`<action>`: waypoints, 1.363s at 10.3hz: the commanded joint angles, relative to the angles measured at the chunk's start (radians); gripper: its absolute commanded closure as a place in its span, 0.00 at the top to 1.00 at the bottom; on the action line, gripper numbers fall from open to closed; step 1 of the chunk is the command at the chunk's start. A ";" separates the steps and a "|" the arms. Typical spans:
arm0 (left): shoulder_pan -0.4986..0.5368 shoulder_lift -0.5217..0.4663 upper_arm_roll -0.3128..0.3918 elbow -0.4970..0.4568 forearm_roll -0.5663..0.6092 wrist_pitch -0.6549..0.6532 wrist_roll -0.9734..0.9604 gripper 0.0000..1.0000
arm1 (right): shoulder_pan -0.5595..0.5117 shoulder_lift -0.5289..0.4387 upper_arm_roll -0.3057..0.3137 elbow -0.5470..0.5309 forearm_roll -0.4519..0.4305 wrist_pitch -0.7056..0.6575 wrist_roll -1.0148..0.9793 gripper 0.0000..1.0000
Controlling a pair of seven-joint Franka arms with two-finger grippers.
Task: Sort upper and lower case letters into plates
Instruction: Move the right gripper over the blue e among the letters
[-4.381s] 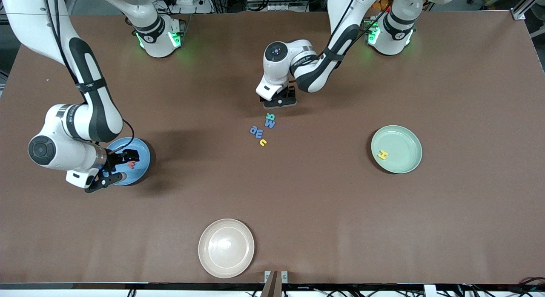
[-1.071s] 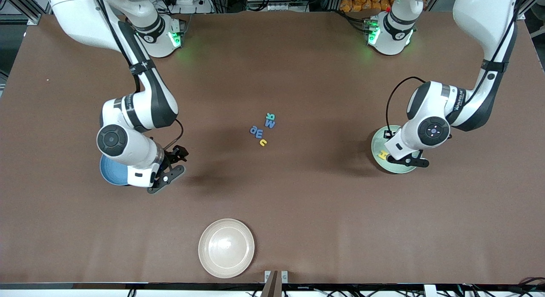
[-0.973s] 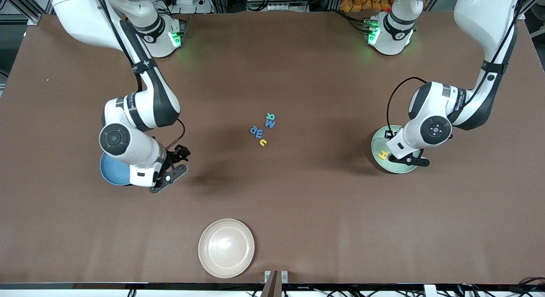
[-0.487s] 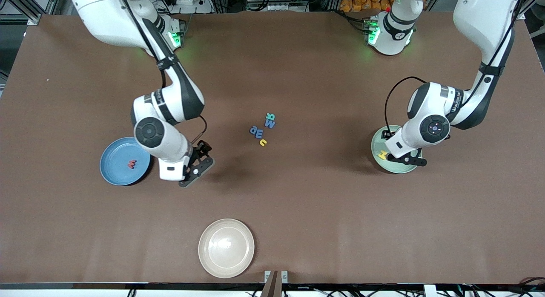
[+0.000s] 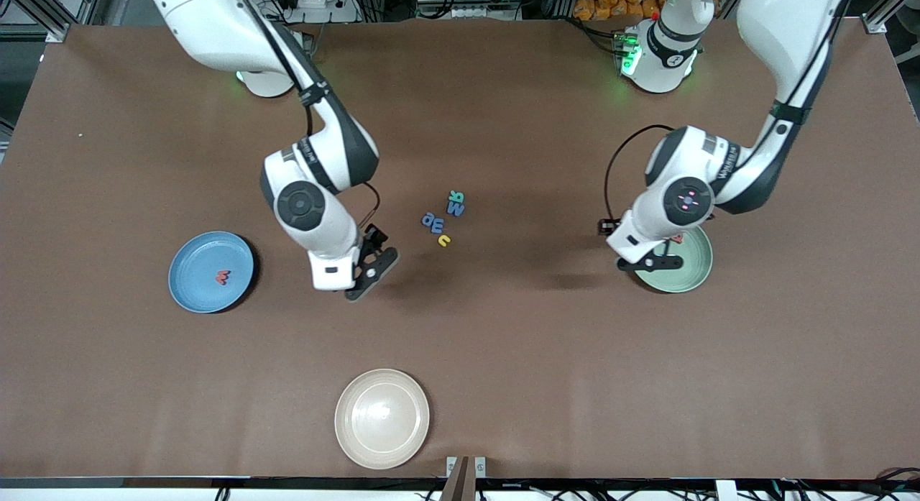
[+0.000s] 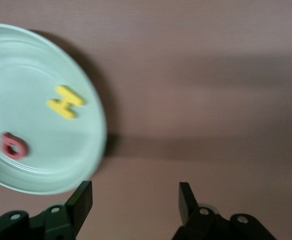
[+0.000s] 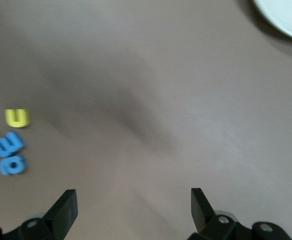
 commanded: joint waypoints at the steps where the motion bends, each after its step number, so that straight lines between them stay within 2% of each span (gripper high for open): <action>1: -0.118 0.067 0.002 0.097 -0.014 -0.005 -0.205 0.78 | 0.083 0.018 -0.006 0.008 -0.012 0.000 0.072 1.00; 3: -0.202 0.129 0.002 0.167 -0.005 -0.005 -0.326 0.78 | 0.128 0.021 -0.006 -0.036 -0.015 0.047 0.092 1.00; 5: -0.239 0.159 0.008 0.197 -0.001 -0.004 -0.334 0.81 | 0.166 0.023 -0.006 -0.067 -0.015 0.065 0.085 1.00; 6: -0.238 0.159 0.010 0.197 0.003 -0.004 -0.330 0.85 | 0.175 0.023 -0.006 -0.086 -0.017 0.078 0.079 1.00; 10: -0.215 0.154 0.012 0.194 0.003 -0.014 -0.322 0.88 | 0.223 0.014 -0.006 -0.234 -0.023 0.256 0.080 1.00; 14: -0.217 0.156 0.012 0.194 0.003 -0.016 -0.324 0.91 | 0.248 0.026 -0.006 -0.236 -0.023 0.275 0.092 1.00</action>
